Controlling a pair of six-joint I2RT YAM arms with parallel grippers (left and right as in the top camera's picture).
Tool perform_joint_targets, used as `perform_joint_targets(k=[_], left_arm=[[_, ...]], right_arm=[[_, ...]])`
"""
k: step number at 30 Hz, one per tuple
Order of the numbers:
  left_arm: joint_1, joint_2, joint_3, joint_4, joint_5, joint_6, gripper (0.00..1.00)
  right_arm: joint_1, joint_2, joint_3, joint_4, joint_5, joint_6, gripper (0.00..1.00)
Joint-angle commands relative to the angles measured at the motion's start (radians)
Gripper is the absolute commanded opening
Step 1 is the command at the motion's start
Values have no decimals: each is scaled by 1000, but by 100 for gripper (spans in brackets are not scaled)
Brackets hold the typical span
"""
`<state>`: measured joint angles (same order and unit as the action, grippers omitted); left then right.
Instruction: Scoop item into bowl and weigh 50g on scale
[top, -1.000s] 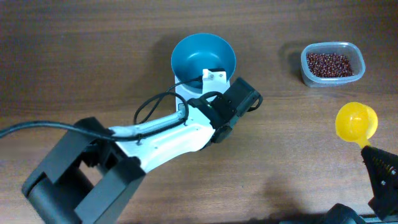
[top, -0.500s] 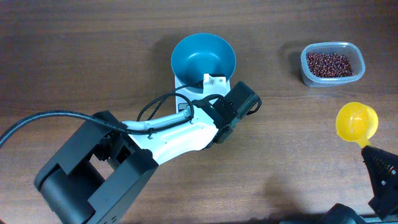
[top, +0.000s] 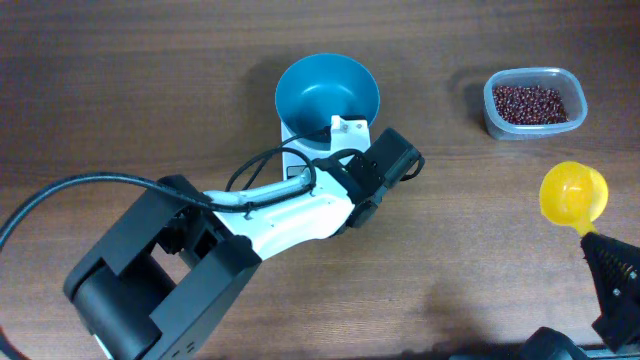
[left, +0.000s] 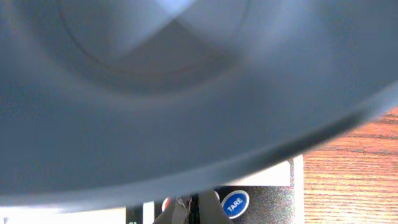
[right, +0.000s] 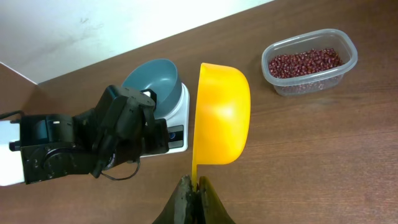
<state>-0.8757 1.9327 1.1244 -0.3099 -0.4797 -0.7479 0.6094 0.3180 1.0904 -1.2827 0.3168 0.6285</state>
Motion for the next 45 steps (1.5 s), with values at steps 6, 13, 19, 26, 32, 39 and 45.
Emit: perform_joint_targets(k=[6,13,19,26,32,39,45], left_arm=[[5,-158,-9,-268,43,5,0],[-25,-595,-9,-555,34,5,0],[121,-1036,-10,-727,-596,5,23],[724,-982,-10,-515,-447,130,95],[802,-865,-9,-443,359,645,99],[802,-865,116,-707,894,792,97],[800,-865,415,-1009,811,1052,99]], right_arm=[[-3,11,16,-1,10,-12,4],[-3,11,13,-1,-2,-11,4],[-3,42,-73,55,44,-11,4],[-16,461,-104,233,184,256,4],[-311,781,170,265,-93,134,4],[-468,930,397,124,-93,-154,4],[-474,935,396,188,-92,-293,4]])
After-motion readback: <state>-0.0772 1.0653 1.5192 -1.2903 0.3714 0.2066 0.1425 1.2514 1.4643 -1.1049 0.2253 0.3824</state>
